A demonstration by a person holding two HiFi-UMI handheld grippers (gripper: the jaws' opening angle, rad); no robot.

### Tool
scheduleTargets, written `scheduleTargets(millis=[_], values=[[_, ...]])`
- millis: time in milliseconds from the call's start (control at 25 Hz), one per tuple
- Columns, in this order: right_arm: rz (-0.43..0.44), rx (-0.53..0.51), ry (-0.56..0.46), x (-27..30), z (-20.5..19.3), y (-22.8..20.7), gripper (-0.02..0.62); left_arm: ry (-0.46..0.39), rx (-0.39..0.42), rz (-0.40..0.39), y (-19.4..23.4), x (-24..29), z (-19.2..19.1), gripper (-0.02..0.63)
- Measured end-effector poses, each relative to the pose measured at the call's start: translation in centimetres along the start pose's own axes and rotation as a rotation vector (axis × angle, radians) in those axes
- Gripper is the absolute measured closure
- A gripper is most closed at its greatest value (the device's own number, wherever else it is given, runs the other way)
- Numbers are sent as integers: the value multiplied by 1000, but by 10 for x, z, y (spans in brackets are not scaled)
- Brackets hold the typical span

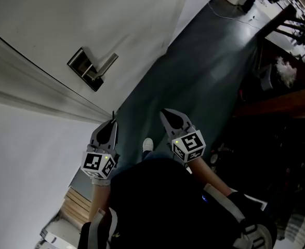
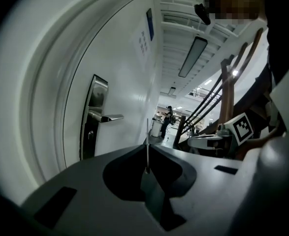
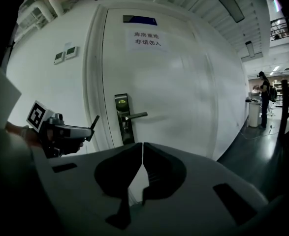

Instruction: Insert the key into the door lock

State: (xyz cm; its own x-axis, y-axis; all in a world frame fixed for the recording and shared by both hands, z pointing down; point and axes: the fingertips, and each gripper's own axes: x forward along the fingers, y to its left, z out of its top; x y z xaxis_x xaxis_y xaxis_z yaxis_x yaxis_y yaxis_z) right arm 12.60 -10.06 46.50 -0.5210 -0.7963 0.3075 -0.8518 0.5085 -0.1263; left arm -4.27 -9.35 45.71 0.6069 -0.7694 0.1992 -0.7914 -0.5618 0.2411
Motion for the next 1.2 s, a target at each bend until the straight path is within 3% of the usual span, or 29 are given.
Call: scheduleTargets(millis=[440,640,840,1200], values=[[156,-54,7,48,21,-11,577,-138,-411,97,36,21,-7,580],[183,-65,25,54,25,-5,577,-197,-574,81,44,31,-8,580],[176,-73,51,64,21,-5,577,-222,-682,69,61,44,-12,580],[156,-96,102,88,12,-5,577,-252,-792,68,96,66,-28,580]])
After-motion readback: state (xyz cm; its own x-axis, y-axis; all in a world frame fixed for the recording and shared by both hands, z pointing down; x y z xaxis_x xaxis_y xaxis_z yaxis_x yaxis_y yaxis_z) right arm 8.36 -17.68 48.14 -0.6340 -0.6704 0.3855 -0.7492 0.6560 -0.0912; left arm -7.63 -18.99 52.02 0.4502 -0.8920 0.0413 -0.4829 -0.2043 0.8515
